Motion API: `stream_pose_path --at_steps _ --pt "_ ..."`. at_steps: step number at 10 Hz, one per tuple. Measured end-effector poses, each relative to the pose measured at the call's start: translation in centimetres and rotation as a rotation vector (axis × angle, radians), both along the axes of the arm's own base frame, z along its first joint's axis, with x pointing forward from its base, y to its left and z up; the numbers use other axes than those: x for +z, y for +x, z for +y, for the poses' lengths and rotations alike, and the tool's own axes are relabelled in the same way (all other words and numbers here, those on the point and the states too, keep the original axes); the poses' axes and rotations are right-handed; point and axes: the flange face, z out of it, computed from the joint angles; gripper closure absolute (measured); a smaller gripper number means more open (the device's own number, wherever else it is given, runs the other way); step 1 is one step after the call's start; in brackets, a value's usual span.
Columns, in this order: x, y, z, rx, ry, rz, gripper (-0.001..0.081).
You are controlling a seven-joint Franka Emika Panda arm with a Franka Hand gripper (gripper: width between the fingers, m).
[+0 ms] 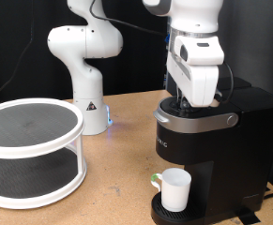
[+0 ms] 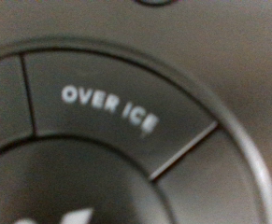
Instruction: Make a cup of coffee with the keurig machine
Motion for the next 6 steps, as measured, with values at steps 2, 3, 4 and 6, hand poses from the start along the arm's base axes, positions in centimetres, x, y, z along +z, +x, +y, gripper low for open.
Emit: stream_pose_path --at_steps 2,3,4,6 --pt "0.1 -0.9 -0.5 0.045 0.061 -0.055 0.0804" --pt "0.2 -1.5 -0.7 0.063 0.087 -0.073 0.0804" --pt "0.6 -2.2 -1.0 0.073 0.108 -0.097 0.0804" --pt "2.0 -3.7 -1.3 0.078 0.132 -0.134 0.0804"
